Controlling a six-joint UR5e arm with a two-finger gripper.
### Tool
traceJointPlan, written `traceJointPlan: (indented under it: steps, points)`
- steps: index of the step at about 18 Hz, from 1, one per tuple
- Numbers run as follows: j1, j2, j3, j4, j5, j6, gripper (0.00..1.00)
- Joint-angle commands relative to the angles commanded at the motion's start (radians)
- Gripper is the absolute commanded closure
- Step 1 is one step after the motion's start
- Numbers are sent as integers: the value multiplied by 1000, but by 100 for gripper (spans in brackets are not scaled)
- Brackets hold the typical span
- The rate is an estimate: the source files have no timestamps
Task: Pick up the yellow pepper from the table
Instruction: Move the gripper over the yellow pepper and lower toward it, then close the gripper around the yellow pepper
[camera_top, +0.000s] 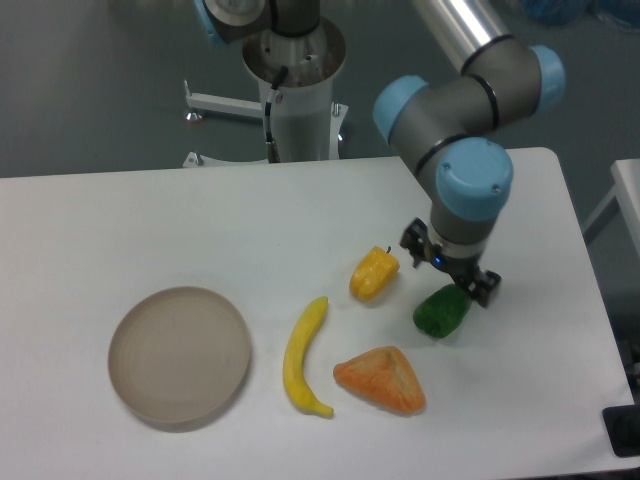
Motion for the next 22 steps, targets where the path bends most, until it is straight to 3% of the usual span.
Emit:
traceJointPlan:
  steps: [5, 9, 12, 19, 22]
  points:
    - [-20, 28, -87, 11, -5, -83, 0]
    - [-21, 38, -149, 123, -15, -123, 0]
    - [-23, 37, -166, 129, -41, -141, 0]
    - [-37, 34, -227, 247, -32, -120, 0]
    - [-37, 34, -247, 258, -29, -74, 0]
